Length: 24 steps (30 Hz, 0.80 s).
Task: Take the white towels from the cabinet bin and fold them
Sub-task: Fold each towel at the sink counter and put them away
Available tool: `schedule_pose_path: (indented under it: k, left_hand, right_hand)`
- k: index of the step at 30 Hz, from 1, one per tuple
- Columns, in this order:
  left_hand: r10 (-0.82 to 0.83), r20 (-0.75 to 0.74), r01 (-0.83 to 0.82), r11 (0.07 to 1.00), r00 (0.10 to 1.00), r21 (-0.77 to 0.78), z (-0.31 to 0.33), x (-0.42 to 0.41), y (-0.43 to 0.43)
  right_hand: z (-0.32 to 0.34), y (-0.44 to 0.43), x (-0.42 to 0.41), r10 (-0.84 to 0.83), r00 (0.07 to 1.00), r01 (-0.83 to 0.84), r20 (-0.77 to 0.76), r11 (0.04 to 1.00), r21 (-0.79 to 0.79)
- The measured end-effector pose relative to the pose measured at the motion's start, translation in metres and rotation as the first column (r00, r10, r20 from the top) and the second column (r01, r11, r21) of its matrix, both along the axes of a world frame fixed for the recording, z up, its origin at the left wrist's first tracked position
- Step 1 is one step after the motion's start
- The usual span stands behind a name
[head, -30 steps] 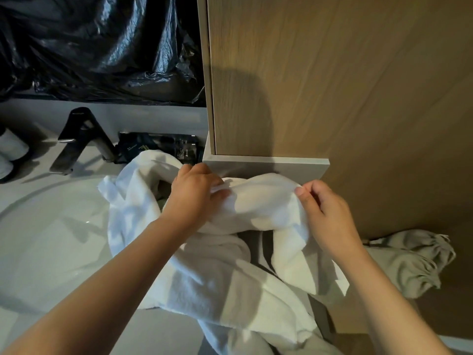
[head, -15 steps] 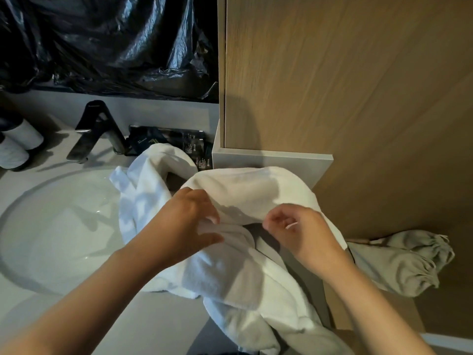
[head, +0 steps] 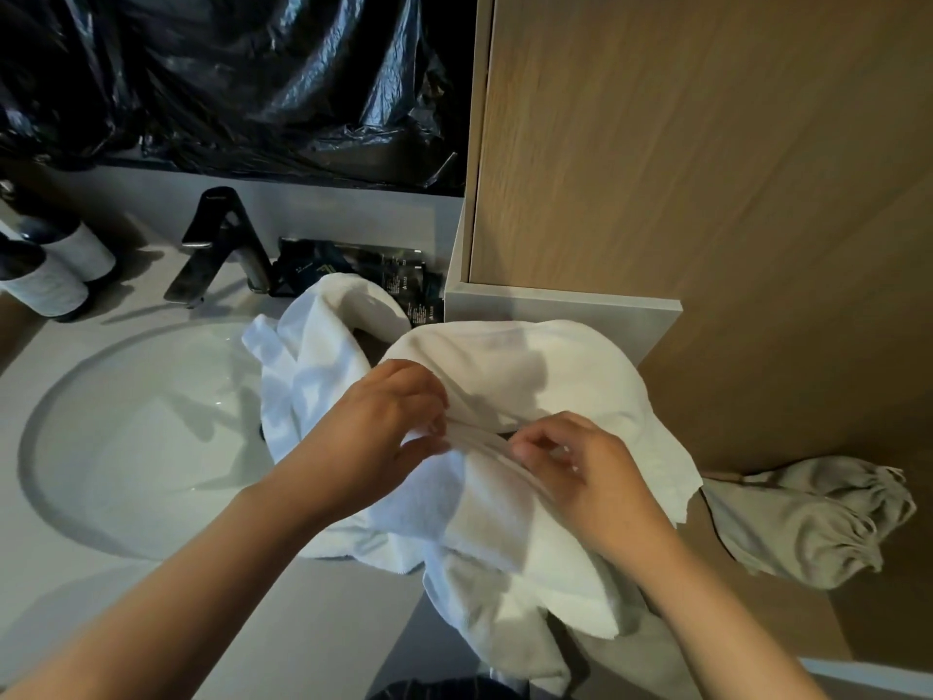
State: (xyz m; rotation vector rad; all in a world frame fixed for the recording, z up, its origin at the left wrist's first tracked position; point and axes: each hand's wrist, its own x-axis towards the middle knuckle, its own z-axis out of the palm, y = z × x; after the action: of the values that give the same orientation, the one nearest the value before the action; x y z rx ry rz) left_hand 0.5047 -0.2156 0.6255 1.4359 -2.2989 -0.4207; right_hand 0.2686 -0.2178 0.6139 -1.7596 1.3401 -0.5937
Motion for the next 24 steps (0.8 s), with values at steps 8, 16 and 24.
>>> schedule_pose_path:
  k: [8, 16, 24]
  left_hand:
    - [0.097, -0.106, -0.108, 0.989, 0.990, -0.097, 0.028, -0.008, -0.012]
    - [0.121, -0.276, -0.193, 0.949, 0.953, -0.250, 0.076, -0.024, -0.040]
    - [0.113, -0.237, -0.162, 0.966, 0.965, -0.199, 0.064, -0.021, -0.029]
  right_hand:
    - [0.019, -0.010, -0.003, 0.045, 0.997, -0.046, -0.055, 0.999, -0.011]
    - [0.066, -0.037, -0.013, -0.073, 0.994, 0.098, 0.083, 0.927, -0.363]
    - [0.073, -0.091, -0.031, -0.370, 0.929, 0.344, 0.005, 0.859, -0.379]
